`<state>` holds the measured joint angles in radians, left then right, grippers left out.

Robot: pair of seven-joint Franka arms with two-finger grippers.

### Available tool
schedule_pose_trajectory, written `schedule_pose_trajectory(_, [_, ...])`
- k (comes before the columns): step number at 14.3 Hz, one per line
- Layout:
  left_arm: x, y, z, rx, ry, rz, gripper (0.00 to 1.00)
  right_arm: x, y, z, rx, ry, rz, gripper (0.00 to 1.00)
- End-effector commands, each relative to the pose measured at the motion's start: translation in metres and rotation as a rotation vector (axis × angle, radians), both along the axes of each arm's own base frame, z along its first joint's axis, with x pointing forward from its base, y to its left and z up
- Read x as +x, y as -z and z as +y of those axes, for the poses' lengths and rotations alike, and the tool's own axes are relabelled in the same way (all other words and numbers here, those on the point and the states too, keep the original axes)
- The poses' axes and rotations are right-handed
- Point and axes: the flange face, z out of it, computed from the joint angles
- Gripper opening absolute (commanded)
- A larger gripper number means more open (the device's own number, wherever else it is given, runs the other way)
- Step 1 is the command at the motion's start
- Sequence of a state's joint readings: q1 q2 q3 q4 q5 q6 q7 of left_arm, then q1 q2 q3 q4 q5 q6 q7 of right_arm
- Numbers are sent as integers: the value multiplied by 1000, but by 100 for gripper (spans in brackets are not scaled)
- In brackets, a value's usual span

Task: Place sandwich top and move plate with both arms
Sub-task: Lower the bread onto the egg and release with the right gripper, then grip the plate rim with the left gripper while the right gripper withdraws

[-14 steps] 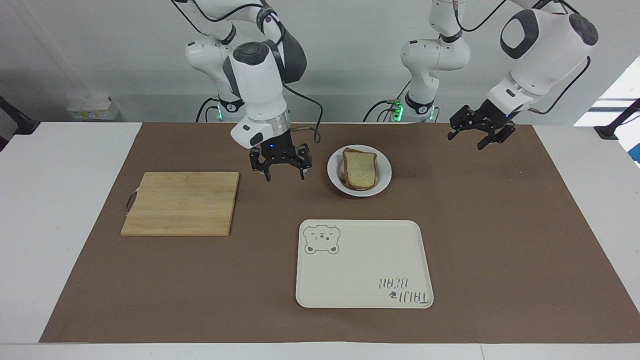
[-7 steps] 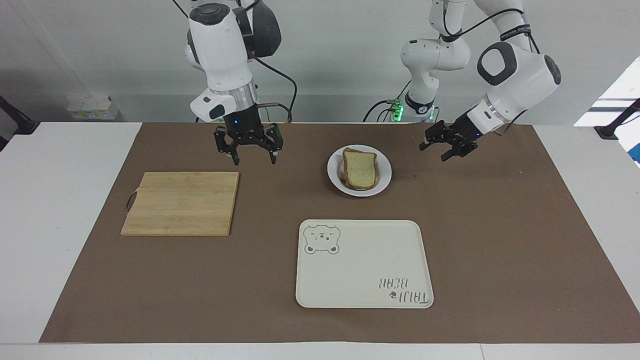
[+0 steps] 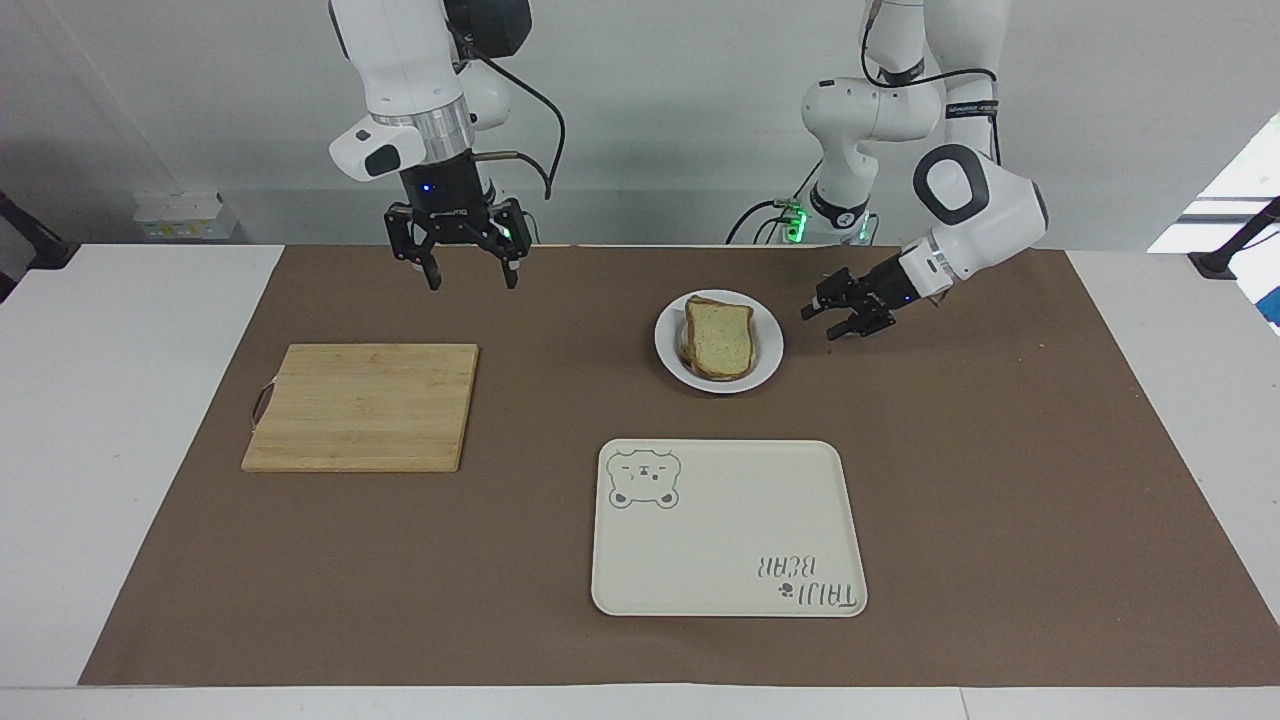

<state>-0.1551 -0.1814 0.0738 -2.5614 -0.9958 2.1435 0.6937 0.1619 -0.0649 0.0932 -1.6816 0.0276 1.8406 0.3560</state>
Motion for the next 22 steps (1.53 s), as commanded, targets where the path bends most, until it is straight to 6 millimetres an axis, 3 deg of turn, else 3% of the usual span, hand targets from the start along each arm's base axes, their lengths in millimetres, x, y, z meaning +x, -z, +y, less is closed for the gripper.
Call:
schedule_pose_trajectory(1, [-15,23,-3,-34,-16,-11,61,0,-29,-28,-24,7,5,100])
schedule_pose_trajectory(2, [-20,31,-3,-50,-28,-1,56,1,-34,-40,-30,-14,10,100])
schedule_pose_trajectory(6, [-25,51,-18,-56,-56,24,52,-4,-50,-87,-49,-53,28,100])
schedule_pose_trajectory(9, [-29,56,-29,-55,-59,30,51,-8,-49,-115,-73,-109,61,100])
schedule_pose_trajectory(11, [-33,61,-29,-53,-59,42,46,-24,-55,-128,-80,-113,87,100])
schedule_pose_trajectory(14, [-42,67,-28,-57,-71,62,42,-31,-51,-126,-60,-118,101,100])
schedule_pose_trajectory(18, [-48,70,-35,-57,-106,64,41,-9,-24,-123,-71,-132,149,100])
schedule_pose_trajectory(20, [-50,70,-41,-59,-100,68,39,-7,-23,-122,-66,-137,138,100])
schedule_pose_trajectory(22, [-53,71,-41,-61,-111,86,31,-6,-23,-122,-66,-135,127,100])
